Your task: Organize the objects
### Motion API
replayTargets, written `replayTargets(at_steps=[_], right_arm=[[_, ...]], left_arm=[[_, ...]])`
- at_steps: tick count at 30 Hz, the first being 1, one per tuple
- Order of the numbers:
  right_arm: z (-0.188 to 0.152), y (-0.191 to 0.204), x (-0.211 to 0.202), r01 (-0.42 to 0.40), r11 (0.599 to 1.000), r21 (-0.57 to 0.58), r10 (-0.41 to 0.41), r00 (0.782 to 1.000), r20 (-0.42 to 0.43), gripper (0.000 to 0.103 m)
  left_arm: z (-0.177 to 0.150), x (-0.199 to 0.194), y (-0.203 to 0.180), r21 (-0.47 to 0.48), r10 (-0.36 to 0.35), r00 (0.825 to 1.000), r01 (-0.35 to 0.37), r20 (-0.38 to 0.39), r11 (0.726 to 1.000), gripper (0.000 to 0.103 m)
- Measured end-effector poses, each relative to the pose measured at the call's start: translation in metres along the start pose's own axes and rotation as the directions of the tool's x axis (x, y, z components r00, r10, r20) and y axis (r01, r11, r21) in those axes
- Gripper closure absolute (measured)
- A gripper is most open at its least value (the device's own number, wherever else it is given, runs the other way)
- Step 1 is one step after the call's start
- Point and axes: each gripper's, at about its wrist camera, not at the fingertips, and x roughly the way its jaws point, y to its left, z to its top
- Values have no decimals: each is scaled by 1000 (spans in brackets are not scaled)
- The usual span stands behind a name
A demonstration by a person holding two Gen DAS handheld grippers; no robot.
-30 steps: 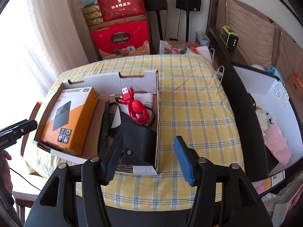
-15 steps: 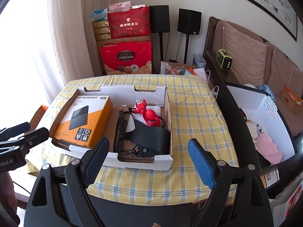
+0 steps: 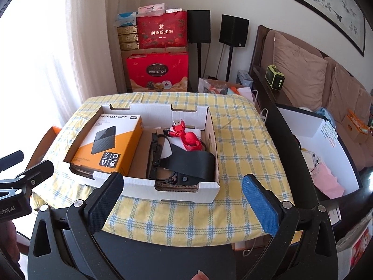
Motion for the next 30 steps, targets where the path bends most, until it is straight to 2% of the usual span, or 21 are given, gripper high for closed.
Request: replayTargets(at_steps=[30], right_arm=[[-2, -6, -3, 17, 999, 33, -16, 1000, -18, 1]], left_arm=[[1, -2, -3, 19, 10, 1000, -10, -13, 1000, 0]])
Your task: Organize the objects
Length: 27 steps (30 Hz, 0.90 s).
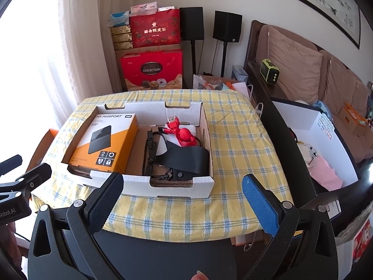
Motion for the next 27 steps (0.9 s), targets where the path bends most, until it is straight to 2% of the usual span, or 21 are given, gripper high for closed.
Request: replayTargets(at_steps=[27], right_arm=[[-2, 1, 1, -10, 1000, 1, 10, 1000, -12, 1]], left_arm=[[0, 0, -4, 4, 15, 1000, -15, 0, 1000, 0]])
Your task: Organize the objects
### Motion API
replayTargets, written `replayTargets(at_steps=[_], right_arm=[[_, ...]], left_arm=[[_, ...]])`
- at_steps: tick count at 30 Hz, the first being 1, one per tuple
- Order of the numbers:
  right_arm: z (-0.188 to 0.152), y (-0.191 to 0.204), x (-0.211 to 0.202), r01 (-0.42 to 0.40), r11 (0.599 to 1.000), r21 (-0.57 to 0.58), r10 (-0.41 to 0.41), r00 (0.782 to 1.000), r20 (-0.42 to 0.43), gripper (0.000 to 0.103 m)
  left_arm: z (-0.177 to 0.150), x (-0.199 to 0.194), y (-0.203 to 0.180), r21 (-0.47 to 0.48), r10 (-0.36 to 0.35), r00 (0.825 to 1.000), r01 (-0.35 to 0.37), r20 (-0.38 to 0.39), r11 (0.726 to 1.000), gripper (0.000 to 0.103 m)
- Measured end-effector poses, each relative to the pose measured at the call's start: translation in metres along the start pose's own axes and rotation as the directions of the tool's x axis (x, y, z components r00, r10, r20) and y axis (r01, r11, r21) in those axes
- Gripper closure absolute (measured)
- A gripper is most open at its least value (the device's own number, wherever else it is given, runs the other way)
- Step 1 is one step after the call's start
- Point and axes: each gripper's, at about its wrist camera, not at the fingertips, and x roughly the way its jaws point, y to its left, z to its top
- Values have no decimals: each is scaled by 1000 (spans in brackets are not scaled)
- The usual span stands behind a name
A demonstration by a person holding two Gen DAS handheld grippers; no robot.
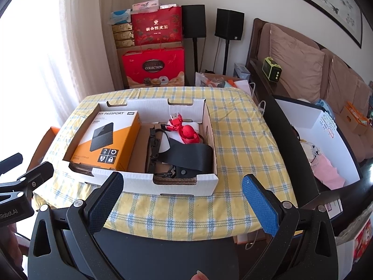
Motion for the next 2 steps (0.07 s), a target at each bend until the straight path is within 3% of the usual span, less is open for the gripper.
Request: replayTargets(at_steps=[2], right_arm=[[0, 0, 0, -1, 1000, 1, 1, 1000, 0, 1]], left_arm=[[0, 0, 1, -7, -2, 1000, 2, -2, 1000, 0]])
